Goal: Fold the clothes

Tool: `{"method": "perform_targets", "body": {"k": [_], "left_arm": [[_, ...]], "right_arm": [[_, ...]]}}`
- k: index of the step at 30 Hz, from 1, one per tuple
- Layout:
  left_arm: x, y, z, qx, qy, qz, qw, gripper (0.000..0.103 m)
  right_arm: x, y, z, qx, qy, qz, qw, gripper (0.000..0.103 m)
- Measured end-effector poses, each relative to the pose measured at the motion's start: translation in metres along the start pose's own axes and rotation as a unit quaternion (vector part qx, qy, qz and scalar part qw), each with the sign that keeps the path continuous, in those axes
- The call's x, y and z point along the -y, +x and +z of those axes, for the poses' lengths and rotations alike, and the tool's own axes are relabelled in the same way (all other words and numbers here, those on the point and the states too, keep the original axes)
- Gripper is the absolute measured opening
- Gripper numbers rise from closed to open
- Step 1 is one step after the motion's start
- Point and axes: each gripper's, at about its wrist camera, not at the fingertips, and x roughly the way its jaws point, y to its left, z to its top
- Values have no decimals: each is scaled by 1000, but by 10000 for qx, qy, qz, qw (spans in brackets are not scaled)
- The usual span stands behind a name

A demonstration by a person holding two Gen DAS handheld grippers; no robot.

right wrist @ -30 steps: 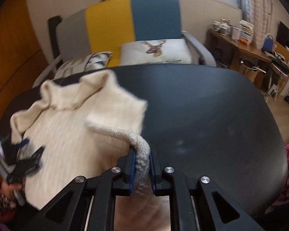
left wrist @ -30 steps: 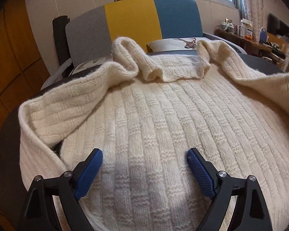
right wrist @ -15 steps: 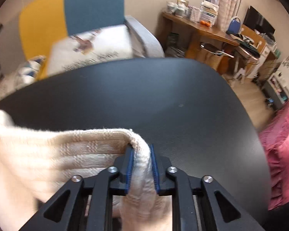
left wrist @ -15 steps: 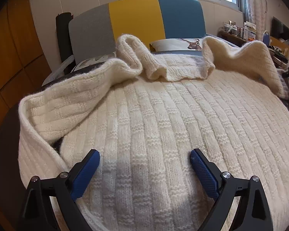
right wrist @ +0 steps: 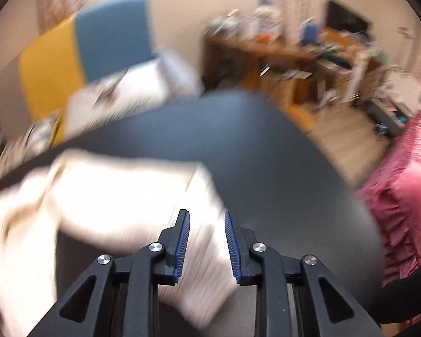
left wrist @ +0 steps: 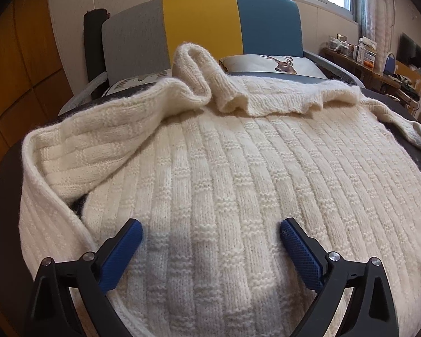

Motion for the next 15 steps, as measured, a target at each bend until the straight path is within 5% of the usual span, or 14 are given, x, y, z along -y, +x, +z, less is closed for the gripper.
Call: {"method": "perform_targets", "body": {"k": [3,7,8,10,15], "left_arm": [[-1,-1,0,-4,-6,-8,10000,100],[-1,0,1,-13,-9,-14,10000,100],[-1,0,1,-15,-9,-16,10000,101],[-2,0,1,-19,-10,-17,10000,101],[-2,1,1,-26,-13,2,10000,102]], "right_arm": [[-22,9,-42,-360,-586,-8,9976,26],[-33,20,-64,-143,-857,-321,9957,27],[-32,23,-62,-102,-902,-371,9952,26],[-29,25,-54,-83,-941,-357,9949,6],[5,0,-3,523,-239,-175,9982,2]]}}
